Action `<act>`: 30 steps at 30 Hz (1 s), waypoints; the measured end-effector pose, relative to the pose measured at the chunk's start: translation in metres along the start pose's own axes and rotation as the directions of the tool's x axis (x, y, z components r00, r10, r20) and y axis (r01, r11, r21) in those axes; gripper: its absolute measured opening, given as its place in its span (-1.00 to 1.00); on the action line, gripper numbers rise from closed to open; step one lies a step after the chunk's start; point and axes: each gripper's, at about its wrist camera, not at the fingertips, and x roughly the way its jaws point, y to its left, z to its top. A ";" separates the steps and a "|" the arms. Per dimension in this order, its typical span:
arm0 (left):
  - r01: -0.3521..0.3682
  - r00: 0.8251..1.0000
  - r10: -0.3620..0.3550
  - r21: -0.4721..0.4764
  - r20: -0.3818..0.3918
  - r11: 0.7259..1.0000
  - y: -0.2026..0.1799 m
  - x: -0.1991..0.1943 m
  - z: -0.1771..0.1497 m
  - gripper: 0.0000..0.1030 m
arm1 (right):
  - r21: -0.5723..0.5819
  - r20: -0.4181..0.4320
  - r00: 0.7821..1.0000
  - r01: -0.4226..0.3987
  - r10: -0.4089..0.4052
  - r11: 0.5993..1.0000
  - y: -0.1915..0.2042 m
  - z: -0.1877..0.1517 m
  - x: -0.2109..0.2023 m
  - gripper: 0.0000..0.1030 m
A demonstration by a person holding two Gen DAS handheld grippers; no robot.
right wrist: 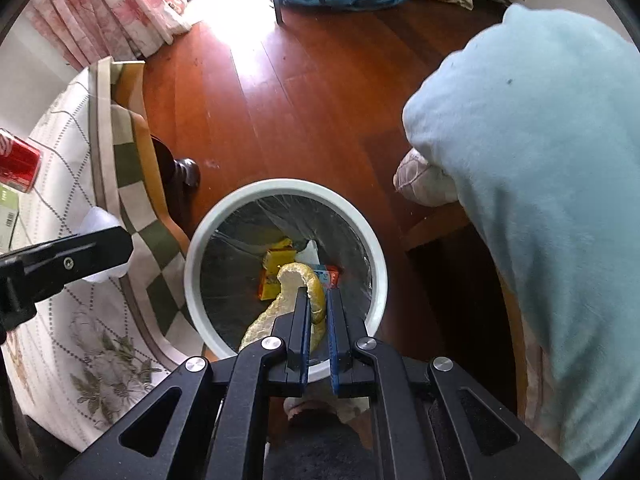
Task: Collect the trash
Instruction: 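Carry the lid and lemon peel over the wastebasket and open both tools, then move both tools back to the table toward the green box and red can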
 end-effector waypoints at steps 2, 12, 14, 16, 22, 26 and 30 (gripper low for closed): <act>-0.010 1.000 0.010 -0.006 0.016 1.000 0.002 -0.002 0.000 0.57 | 0.006 -0.034 0.999 0.005 -0.004 1.000 -0.002 0.000 0.008 -0.81; -0.198 0.975 0.194 0.032 0.108 0.980 0.009 -0.036 -0.025 0.94 | 0.020 -0.047 0.999 0.013 -0.012 1.000 0.010 -0.015 0.000 0.99; -0.223 0.967 0.217 0.034 0.131 0.974 0.008 -0.045 -0.033 0.94 | 0.022 -0.034 0.999 0.016 -0.015 1.000 0.014 -0.019 -0.010 0.99; -0.248 0.958 0.239 0.033 0.158 0.968 0.009 -0.059 -0.042 0.94 | 0.023 -0.010 1.000 0.026 -0.025 0.999 0.018 -0.023 -0.023 0.99; -0.295 0.931 0.282 0.024 0.234 0.955 0.004 -0.097 -0.068 0.95 | 0.025 0.065 0.997 0.035 -0.036 0.999 0.024 -0.034 -0.070 1.00; -0.320 0.911 0.304 0.015 0.280 0.947 -0.001 -0.120 -0.084 0.95 | 0.017 0.121 0.992 0.041 -0.043 0.999 0.030 -0.046 -0.104 1.00; -0.333 0.892 0.314 0.005 0.325 0.943 -0.006 -0.145 -0.102 0.95 | 0.012 0.179 0.983 0.037 -0.039 0.999 0.034 -0.061 -0.139 1.00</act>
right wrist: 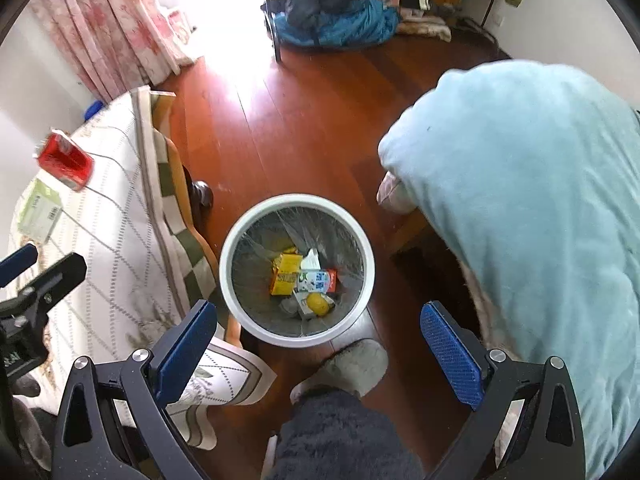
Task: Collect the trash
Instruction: 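Move both tools back to the table toward the green box and red can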
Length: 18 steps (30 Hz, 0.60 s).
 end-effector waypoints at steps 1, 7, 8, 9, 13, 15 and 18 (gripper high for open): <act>0.000 1.000 0.000 -0.004 0.010 1.000 0.001 -0.006 -0.001 0.95 | 0.000 0.015 1.000 -0.001 0.001 1.000 0.001 -0.002 -0.010 1.00; -0.022 0.996 0.021 0.003 0.091 1.000 0.002 -0.052 -0.008 0.95 | -0.009 0.098 0.995 -0.009 0.010 1.000 0.010 -0.016 -0.066 1.00; -0.028 0.994 0.028 0.002 0.103 1.000 0.004 -0.060 -0.010 0.95 | -0.012 0.110 0.994 -0.010 0.011 1.000 0.012 -0.019 -0.075 1.00; -0.034 0.993 0.034 -0.002 0.111 0.999 0.006 -0.066 -0.011 0.95 | -0.010 0.120 0.993 -0.011 0.012 1.000 0.013 -0.021 -0.083 1.00; -0.044 0.989 0.048 -0.034 0.137 0.998 0.021 -0.087 -0.016 0.95 | 0.000 0.154 0.988 -0.027 0.027 1.000 0.019 -0.029 -0.111 1.00; -0.053 0.989 0.061 -0.061 0.138 0.997 0.032 -0.090 -0.016 0.95 | 0.007 0.159 0.986 -0.043 0.042 0.999 0.025 -0.030 -0.121 1.00; -0.095 0.985 0.107 -0.095 0.133 0.991 0.059 -0.088 -0.013 0.95 | 0.004 0.155 0.986 -0.068 0.067 0.998 0.037 -0.026 -0.125 1.00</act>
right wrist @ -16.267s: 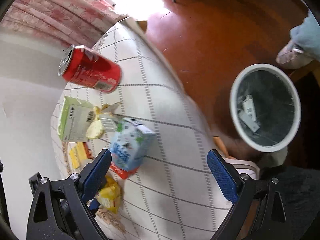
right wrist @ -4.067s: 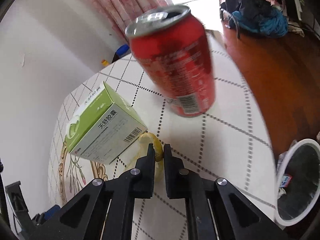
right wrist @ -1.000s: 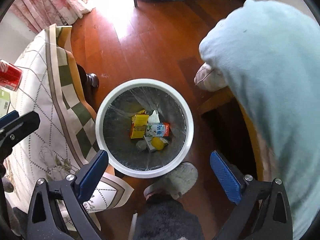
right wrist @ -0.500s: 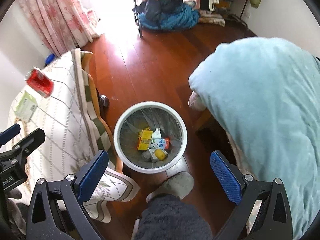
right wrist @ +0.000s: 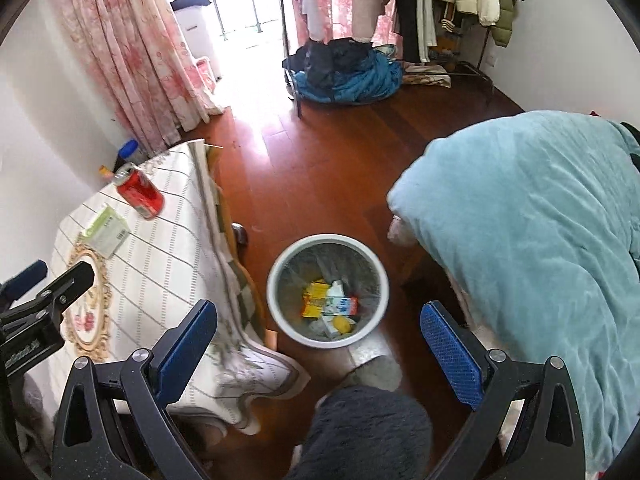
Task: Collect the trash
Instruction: 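Move both tools back to the table toward the green box and red can, then grasp the green medicine box with the left tool while the right tool grasps the red can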
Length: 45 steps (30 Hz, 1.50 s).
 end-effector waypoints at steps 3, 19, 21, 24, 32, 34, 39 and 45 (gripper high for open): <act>-0.080 0.997 0.080 -0.001 -0.015 0.997 0.041 0.019 0.012 0.95 | -0.026 -0.017 0.999 -0.034 0.034 0.999 0.023 0.014 0.009 1.00; -0.095 0.921 0.214 0.344 -0.327 0.934 0.158 0.223 0.061 0.94 | -0.197 -0.234 0.963 -0.184 0.136 0.963 0.207 0.108 0.200 1.00; -0.074 0.899 0.231 0.391 -0.372 0.918 0.153 0.244 0.058 0.93 | -0.198 -0.243 0.962 -0.179 0.129 0.964 0.212 0.113 0.213 1.00; -0.078 0.881 0.252 0.401 -0.401 0.913 0.159 0.263 0.051 0.46 | -0.190 -0.256 0.955 -0.200 0.149 0.961 0.216 0.120 0.227 1.00; -0.200 0.921 0.196 0.023 -0.336 0.980 0.218 0.233 0.047 0.40 | -0.233 -0.224 0.935 -0.325 0.275 0.916 0.260 0.128 0.253 1.00; -0.257 0.924 0.227 -0.059 -0.308 0.965 0.232 0.226 0.044 0.37 | -0.263 -0.201 0.936 -0.336 0.289 0.904 0.278 0.130 0.256 1.00; -0.327 0.924 0.268 -0.198 -0.273 0.924 0.254 0.219 0.038 0.35 | -0.328 -0.161 0.955 -0.289 0.248 0.899 0.317 0.133 0.267 1.00; -0.334 0.926 0.270 -0.242 -0.263 0.911 0.263 0.221 0.032 0.35 | -0.351 -0.137 0.969 -0.240 0.204 0.905 0.338 0.133 0.272 0.72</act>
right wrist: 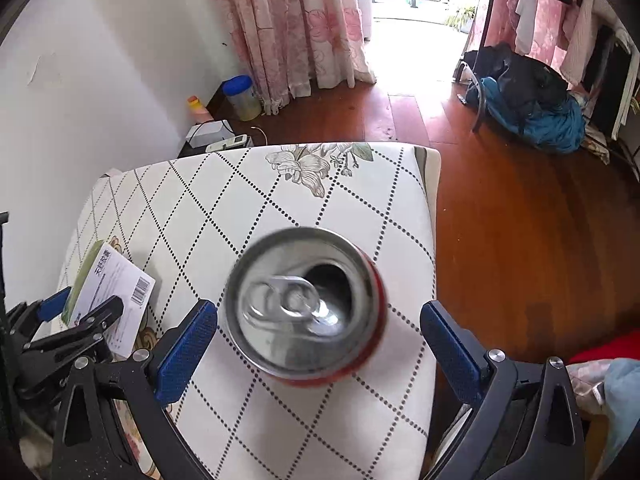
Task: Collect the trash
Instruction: 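Grasp the green medicine box with the left tool while the right tool grasps the red can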
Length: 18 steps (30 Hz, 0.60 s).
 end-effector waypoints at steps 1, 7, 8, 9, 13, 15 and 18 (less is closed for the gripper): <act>0.000 1.000 0.000 0.001 0.004 1.000 0.000 -0.002 -0.001 0.35 | -0.002 -0.007 1.000 0.006 -0.006 1.000 0.001 0.001 0.003 0.58; 0.009 1.000 -0.009 0.001 0.015 1.000 0.001 -0.006 -0.001 0.35 | 0.003 -0.011 1.000 0.024 -0.024 1.000 0.004 0.003 0.007 0.36; 0.011 1.000 -0.011 0.001 0.016 1.000 0.001 -0.007 0.000 0.35 | 0.002 -0.009 1.000 0.026 -0.026 1.000 0.005 0.002 0.006 0.36; 0.011 1.000 -0.011 0.001 0.017 1.000 0.002 -0.007 -0.001 0.35 | -0.003 -0.008 0.999 0.031 -0.031 1.000 0.006 0.001 0.006 0.35; 0.013 1.000 -0.013 0.001 0.020 1.000 0.003 -0.009 -0.003 0.34 | -0.011 -0.009 0.999 0.038 -0.038 0.999 0.009 -0.001 0.006 0.35; 0.015 1.000 -0.015 0.004 0.021 1.000 0.003 -0.010 -0.003 0.34 | -0.012 -0.010 0.999 0.041 -0.042 0.999 0.010 -0.002 0.004 0.34; 0.018 0.999 -0.018 0.008 0.028 1.000 0.004 -0.015 -0.005 0.32 | -0.010 0.003 0.999 0.041 -0.041 0.999 0.011 -0.002 -0.002 0.34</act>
